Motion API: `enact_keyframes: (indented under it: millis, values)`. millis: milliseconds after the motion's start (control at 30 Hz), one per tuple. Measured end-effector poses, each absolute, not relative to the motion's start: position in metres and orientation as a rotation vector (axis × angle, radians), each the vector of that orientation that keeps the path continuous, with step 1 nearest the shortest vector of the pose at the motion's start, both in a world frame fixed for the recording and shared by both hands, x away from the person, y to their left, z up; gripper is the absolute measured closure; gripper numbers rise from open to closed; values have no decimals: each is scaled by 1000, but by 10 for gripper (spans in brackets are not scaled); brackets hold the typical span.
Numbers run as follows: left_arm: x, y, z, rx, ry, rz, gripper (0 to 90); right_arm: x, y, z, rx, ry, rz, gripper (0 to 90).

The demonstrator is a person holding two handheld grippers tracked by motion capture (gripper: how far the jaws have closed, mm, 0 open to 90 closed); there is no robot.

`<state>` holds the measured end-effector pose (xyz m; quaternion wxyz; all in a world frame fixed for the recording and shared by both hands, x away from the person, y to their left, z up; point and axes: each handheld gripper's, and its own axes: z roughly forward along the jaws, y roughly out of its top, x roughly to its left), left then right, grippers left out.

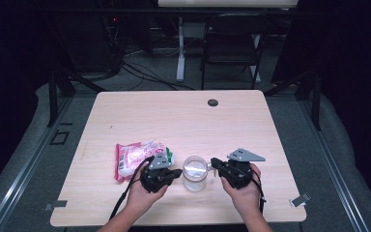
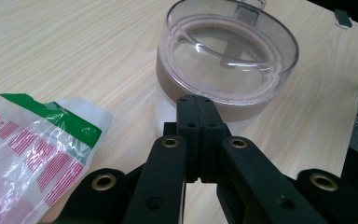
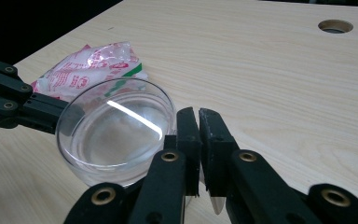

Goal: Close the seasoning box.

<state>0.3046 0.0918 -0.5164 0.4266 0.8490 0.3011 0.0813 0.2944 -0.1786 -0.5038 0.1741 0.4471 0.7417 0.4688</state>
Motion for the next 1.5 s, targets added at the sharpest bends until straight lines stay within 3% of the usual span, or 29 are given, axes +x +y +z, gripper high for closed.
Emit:
enact_keyframes:
  millis: [700, 1133, 1367, 1500]
  values:
    - [303, 91, -503, 2081, 724, 205, 900, 291, -179, -506, 1266, 2082, 1342, 844]
    - [306, 81, -489, 2074, 682, 205, 893, 263, -172, -494, 1102, 2145, 1324, 649]
    - [307, 76, -482, 2047, 673, 225, 767, 256, -166, -495, 1048, 2172, 1296, 516]
    - [307, 75, -482, 2040, 679, 227, 721, 254, -163, -497, 1026, 2181, 1268, 501]
